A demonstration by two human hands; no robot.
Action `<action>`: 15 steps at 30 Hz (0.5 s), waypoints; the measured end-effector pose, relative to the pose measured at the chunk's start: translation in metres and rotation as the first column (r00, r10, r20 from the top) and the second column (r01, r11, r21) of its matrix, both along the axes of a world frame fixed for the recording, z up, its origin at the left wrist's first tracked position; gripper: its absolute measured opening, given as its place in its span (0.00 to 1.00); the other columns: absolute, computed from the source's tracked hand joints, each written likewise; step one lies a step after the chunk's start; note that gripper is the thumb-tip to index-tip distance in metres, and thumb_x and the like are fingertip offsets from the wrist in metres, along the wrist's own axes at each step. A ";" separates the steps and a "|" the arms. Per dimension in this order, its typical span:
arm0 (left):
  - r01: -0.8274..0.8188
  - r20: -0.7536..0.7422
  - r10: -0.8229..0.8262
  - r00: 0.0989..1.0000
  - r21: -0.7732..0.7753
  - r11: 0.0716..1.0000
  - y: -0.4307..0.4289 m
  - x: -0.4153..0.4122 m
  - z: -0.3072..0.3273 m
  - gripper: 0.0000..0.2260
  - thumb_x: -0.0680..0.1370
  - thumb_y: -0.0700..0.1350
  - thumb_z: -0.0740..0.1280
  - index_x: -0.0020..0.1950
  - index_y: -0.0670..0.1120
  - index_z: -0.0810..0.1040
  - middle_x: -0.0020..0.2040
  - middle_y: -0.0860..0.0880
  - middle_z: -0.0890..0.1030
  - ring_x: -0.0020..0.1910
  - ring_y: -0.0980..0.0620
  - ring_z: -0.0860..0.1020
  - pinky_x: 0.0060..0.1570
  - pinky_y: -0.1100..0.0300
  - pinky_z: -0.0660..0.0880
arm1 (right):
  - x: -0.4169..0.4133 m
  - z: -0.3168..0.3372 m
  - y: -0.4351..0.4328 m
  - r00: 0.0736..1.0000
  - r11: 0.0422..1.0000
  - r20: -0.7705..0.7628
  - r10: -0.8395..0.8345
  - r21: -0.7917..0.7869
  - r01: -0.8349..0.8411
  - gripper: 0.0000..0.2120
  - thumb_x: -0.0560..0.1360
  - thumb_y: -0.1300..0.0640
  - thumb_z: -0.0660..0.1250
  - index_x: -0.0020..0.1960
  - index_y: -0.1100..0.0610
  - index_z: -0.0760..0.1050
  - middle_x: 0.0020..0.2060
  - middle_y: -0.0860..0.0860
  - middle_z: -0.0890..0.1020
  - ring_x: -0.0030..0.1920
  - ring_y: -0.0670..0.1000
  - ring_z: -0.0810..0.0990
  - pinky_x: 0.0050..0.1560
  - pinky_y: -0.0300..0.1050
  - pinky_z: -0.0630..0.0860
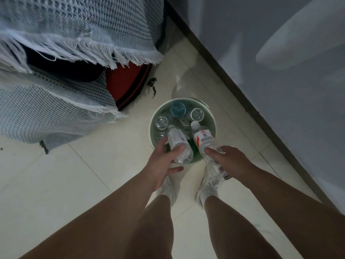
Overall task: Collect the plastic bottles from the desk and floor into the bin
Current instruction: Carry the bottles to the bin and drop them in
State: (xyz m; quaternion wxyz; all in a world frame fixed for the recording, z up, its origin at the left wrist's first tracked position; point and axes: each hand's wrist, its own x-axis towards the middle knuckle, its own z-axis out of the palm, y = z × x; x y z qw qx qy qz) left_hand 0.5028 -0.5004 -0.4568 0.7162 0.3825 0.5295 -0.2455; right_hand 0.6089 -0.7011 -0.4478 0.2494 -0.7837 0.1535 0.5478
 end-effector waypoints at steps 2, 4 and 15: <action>0.065 0.022 -0.066 0.998 0.060 0.996 0.002 0.000 0.003 0.40 0.70 0.51 0.81 0.78 0.60 0.66 0.66 0.55 0.78 0.60 0.49 0.83 0.51 0.48 0.85 | 0.000 0.001 0.001 0.999 0.999 -0.009 -0.032 0.010 0.032 0.24 0.72 0.33 0.69 0.55 0.51 0.76 0.44 0.52 0.84 0.41 0.52 0.85 0.27 0.40 0.79; 0.130 0.026 -0.135 0.991 0.135 0.982 0.003 0.000 0.004 0.38 0.70 0.50 0.81 0.77 0.60 0.69 0.61 0.60 0.78 0.58 0.52 0.83 0.52 0.50 0.85 | 0.001 0.003 0.003 0.997 0.998 -0.043 -0.064 0.005 0.064 0.25 0.73 0.34 0.69 0.56 0.54 0.78 0.46 0.54 0.85 0.41 0.53 0.85 0.28 0.40 0.79; 0.559 -0.017 -0.678 0.735 0.581 0.592 0.024 0.026 -0.014 0.24 0.80 0.59 0.66 0.76 0.59 0.70 0.74 0.50 0.74 0.69 0.50 0.75 0.64 0.59 0.70 | 0.011 0.007 0.011 0.927 0.941 -0.158 -0.339 -0.031 0.338 0.22 0.75 0.48 0.70 0.66 0.56 0.73 0.55 0.58 0.79 0.48 0.61 0.84 0.34 0.54 0.86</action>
